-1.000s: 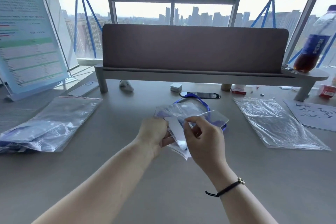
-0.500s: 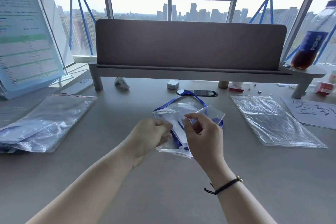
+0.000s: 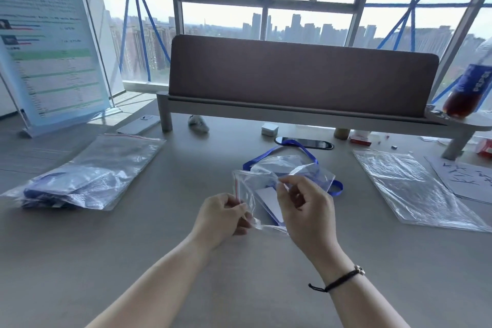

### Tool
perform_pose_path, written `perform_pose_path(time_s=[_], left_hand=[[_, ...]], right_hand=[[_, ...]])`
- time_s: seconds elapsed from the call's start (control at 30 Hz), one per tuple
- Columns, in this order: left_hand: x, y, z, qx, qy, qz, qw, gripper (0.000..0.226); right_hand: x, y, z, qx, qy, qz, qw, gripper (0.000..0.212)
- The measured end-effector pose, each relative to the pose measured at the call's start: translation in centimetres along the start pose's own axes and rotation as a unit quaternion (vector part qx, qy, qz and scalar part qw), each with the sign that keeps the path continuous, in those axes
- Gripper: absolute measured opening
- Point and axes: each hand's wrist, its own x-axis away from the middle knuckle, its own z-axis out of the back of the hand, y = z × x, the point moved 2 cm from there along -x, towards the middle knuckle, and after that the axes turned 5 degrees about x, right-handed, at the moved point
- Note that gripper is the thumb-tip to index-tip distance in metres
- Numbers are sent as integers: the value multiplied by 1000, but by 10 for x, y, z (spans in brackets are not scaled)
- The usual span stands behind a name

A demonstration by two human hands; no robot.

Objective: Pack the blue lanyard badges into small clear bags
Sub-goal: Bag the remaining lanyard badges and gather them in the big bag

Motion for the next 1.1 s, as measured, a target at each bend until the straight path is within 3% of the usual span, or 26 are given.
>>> perform_pose_path(time_s=[0.23, 0.33, 0.43, 0.57, 0.63, 0.73, 0.83, 0.93, 1.0, 1.1], left_hand=[[18, 30, 3, 150, -69, 8, 986, 11], [25, 42, 6, 189, -72, 4, 979, 14], [27, 49, 12, 112, -39, -51, 992, 22], [21, 78, 23, -45, -29, -176, 983, 17], [24, 106, 28, -128, -75, -233, 961, 13], [43, 153, 28, -272, -154, -312, 897, 12], [62, 194, 27, -363, -159, -377, 837, 13], [74, 224, 29, -416, -137, -426, 792, 12], [81, 238, 30, -415, -121, -463, 774, 9], [91, 249, 31, -374, -113, -493, 777, 7]], right_hand=[[14, -30, -12, 129, -68, 160, 976, 15], [22, -42, -15, 133, -110, 183, 968, 38], [24, -52, -11, 147, -133, 191, 961, 47], [6, -63, 1, 79, -146, 102, 981, 39], [-15, -73, 14, 22, -113, 53, 992, 36], [-51, -87, 34, -42, -63, -6, 997, 32], [-82, -101, 49, -156, -107, -55, 980, 48], [-99, -116, 66, -283, -162, -73, 942, 29], [-104, -125, 80, -326, -170, -82, 926, 21], [-108, -135, 96, -388, -174, -99, 899, 12]])
